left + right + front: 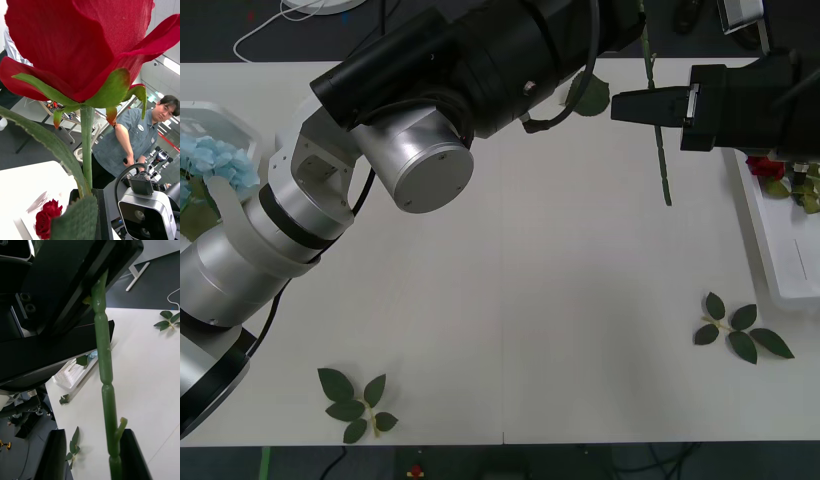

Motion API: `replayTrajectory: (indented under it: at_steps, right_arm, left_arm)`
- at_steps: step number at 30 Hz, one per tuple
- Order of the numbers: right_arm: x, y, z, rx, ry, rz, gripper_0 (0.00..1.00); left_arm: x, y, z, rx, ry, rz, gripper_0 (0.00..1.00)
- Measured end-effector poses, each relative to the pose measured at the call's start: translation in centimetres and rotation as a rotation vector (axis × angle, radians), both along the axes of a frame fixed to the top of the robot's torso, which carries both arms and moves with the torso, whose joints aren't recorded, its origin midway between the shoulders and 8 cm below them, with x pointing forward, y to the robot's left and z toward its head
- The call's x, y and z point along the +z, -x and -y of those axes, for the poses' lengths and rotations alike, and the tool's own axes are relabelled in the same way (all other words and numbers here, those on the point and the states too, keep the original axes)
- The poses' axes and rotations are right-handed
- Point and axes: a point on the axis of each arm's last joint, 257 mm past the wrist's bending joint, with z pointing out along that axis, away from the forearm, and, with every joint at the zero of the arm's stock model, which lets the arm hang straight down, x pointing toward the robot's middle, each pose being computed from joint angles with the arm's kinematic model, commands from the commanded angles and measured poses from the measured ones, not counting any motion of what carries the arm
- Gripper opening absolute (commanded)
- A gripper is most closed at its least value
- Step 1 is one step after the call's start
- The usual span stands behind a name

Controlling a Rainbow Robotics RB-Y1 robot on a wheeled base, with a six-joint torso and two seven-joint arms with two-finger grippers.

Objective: Place the red flowers into the right box and the blue flowers into the left box. If a person shows an open palm, hand one flower to the person first, then continue sorting.

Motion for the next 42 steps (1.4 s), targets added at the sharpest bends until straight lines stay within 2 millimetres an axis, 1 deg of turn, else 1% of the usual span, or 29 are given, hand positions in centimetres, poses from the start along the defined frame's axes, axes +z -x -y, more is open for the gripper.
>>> replayTrajectory:
  at_steps: [12, 13, 14, 15, 16, 17, 18, 38, 42]
  right_arm:
    - [0.33, -0.39, 0.09, -0.009, -0.003, 0.031, 0.0]
    - [0.34, -0.4, 0.1, -0.01, -0.004, 0.031, 0.0]
    - [0.35, -0.43, 0.11, -0.01, -0.004, 0.031, 0.0]
    - [0.37, -0.45, 0.11, -0.011, -0.005, 0.031, 0.0]
    - [0.43, -0.5, 0.12, -0.013, -0.007, 0.033, 0.0]
    - [0.5, -0.56, 0.13, -0.016, -0.009, 0.034, 0.0]
    - [0.55, -0.6, 0.14, -0.017, -0.011, 0.035, 0.0]
    - [0.72, -0.51, 0.06, -0.014, -0.021, 0.03, 0.0]
    - [0.98, -0.76, 0.24, -0.025, -0.032, 0.03, 0.0]
  left_arm:
    - [0.06, 0.03, 0.0, -0.001, 0.002, 0.001, 0.0]
    - [0.08, 0.04, -0.01, -0.001, 0.003, 0.002, 0.01]
    - [0.11, 0.05, -0.01, -0.001, 0.003, 0.002, 0.06]
    - [0.12, 0.05, -0.01, -0.001, 0.004, 0.003, 0.2]
    - [0.12, 0.06, -0.01, -0.001, 0.004, 0.003, 0.59]
    - [0.12, 0.06, -0.01, -0.001, 0.004, 0.003, 0.94]
    - [0.12, 0.06, -0.01, -0.001, 0.004, 0.003, 1.0]
    - [0.12, 0.06, 0.0, -0.001, 0.004, 0.003, 1.0]
    - [0.12, 0.06, 0.0, -0.001, 0.004, 0.003, 1.0]
